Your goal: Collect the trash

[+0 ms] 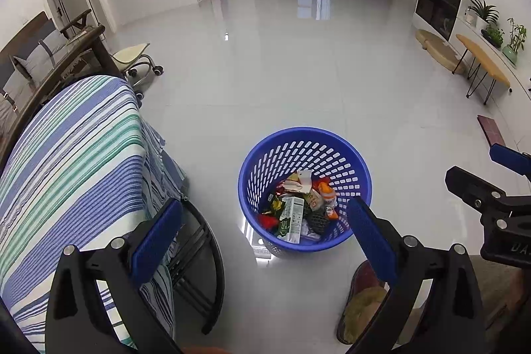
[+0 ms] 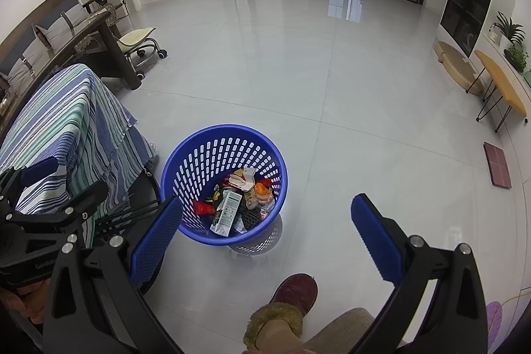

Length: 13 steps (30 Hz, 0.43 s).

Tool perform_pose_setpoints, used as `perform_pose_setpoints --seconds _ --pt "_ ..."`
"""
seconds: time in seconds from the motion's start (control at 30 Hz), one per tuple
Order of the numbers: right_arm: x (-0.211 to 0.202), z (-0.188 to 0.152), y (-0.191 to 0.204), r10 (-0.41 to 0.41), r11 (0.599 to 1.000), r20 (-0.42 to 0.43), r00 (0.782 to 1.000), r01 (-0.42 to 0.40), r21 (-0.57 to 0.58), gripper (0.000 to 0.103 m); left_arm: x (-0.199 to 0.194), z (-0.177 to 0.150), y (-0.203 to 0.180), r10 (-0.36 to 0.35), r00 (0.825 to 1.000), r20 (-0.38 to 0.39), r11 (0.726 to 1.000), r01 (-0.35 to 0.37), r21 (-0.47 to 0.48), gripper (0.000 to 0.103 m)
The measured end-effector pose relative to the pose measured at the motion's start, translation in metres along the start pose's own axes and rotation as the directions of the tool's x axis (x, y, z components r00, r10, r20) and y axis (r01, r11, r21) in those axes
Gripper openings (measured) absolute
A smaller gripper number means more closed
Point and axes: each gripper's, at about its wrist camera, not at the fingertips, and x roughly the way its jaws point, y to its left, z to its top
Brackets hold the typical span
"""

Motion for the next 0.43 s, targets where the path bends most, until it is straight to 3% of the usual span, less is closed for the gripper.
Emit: perform_pose_setpoints --seconds 0.43 --pt "-0.0038 -0.0024 -0.0025 -0.012 1.000 0.002 1.000 0.012 0.014 0.098 0.0056 -0.0013 0.0062 -0.010 0.999 -0.040 1.000 0.010 -0.010 0.098"
